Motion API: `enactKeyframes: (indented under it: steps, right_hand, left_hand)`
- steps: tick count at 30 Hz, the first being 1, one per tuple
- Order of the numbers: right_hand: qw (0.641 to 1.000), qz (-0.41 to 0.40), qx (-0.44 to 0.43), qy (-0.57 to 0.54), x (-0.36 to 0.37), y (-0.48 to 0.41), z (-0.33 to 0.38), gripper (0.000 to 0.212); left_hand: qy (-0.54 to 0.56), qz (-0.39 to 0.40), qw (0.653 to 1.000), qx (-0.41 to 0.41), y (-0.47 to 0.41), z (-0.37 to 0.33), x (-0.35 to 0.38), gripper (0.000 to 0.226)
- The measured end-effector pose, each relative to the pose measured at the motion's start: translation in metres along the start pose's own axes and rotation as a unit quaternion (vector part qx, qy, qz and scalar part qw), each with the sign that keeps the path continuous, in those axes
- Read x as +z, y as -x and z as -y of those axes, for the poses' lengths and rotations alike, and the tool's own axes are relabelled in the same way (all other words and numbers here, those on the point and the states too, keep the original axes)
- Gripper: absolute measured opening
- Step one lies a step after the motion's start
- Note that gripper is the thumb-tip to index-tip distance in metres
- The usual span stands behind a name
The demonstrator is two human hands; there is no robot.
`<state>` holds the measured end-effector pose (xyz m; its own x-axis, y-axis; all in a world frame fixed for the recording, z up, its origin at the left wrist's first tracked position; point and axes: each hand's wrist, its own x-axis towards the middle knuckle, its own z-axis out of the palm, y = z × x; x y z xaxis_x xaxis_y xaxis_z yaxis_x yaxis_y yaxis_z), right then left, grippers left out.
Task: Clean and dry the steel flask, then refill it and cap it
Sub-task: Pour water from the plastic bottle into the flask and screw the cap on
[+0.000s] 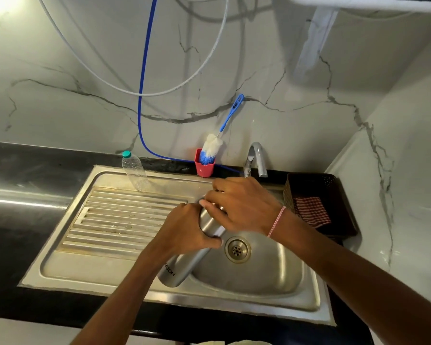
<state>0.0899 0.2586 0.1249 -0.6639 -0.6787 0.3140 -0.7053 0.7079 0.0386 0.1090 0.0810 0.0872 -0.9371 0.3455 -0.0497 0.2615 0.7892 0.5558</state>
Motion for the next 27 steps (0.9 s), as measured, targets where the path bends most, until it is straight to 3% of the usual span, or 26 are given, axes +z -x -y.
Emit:
enactKeyframes:
  steps: [5,9,10,12,14,17,18,20,23,26,27]
  right_hand:
    - [0.984,0.096,0.151,-0.023,0.001,-0.018,0.007,0.039]
    - [0.934,0.248,0.236,-0.103,0.005,-0.031,-0.008,0.037]
    - [0.905,0.306,0.253,-0.151,0.008,-0.033,-0.016,0.039]
    - [0.809,0.391,0.319,-0.302,0.010,-0.033,-0.030,0.046]
    - [0.707,0.377,0.403,-0.442,0.009,-0.026,-0.038,0.047]
    - [0.662,0.303,0.439,-0.526,0.010,-0.011,-0.035,0.064]
    - [0.670,0.264,0.439,-0.538,0.014,-0.006,-0.033,0.072]
    - [0.721,0.143,0.411,-0.539,0.021,0.003,-0.026,0.080]
    - [0.768,-0.024,0.313,-0.558,0.032,0.014,-0.025,0.053]
    - [0.909,-0.031,0.164,-0.381,0.032,0.016,-0.029,0.060]
    - [0.931,-0.039,0.136,-0.336,0.032,0.015,-0.028,0.063]
  left_hand:
    - [-0.020,-0.046,0.998,-0.030,0.003,-0.006,0.011,0.054]
    - [-0.066,-0.074,0.993,-0.060,0.002,-0.008,0.024,0.064]
    - [-0.078,-0.082,0.992,-0.061,0.002,-0.008,0.026,0.067]
    - [-0.100,-0.095,0.989,-0.055,0.002,-0.006,0.029,0.070]
    - [-0.107,-0.100,0.988,-0.046,0.001,-0.004,0.029,0.070]
    - [-0.058,-0.109,0.991,-0.046,0.001,0.000,0.023,0.065]
    - [-0.029,-0.107,0.992,-0.053,0.001,0.003,0.020,0.060]
    - [0.025,-0.093,0.993,-0.071,0.001,0.007,0.016,0.044]
    - [0.109,-0.039,0.989,-0.096,-0.002,0.012,0.014,0.037]
    - [0.194,0.019,0.976,-0.091,-0.005,0.013,0.014,0.045]
    - [0.215,0.039,0.973,-0.078,-0.006,0.013,0.014,0.052]
